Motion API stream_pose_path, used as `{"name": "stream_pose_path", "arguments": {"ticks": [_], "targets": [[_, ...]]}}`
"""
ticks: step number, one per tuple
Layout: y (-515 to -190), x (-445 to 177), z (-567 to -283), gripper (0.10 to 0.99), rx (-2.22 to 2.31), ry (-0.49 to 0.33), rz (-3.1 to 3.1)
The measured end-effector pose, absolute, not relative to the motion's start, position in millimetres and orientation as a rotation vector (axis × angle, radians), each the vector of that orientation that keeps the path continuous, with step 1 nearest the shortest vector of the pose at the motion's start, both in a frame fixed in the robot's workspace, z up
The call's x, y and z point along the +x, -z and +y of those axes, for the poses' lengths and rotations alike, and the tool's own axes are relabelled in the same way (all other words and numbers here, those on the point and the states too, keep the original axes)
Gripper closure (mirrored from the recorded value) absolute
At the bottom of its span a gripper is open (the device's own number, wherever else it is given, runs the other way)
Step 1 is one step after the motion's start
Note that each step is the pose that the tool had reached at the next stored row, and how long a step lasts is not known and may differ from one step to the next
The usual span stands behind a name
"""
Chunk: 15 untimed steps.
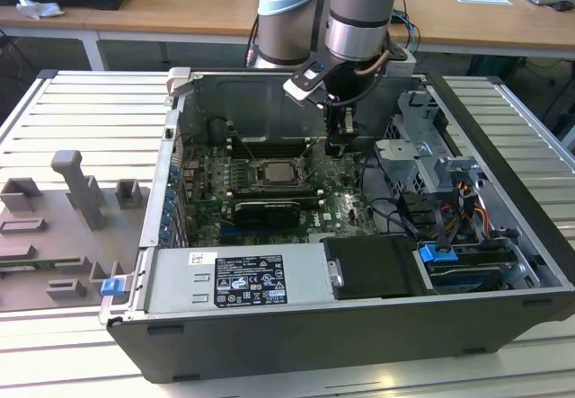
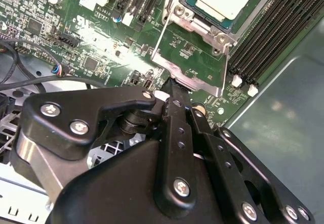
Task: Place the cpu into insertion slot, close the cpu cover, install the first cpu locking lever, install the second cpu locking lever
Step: 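Close the cpu cover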
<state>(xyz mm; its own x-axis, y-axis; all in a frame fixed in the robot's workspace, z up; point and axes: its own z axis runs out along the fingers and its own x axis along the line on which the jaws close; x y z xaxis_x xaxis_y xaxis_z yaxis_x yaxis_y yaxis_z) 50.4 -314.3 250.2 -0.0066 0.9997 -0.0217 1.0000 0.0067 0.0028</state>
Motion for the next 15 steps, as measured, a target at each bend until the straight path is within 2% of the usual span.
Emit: {"name": "stream_pose_path", "arguments": {"ticks": [15], "targets": [[-250.2,47.2,-314.3,0.98,2.202,0.021,2.216]]}}
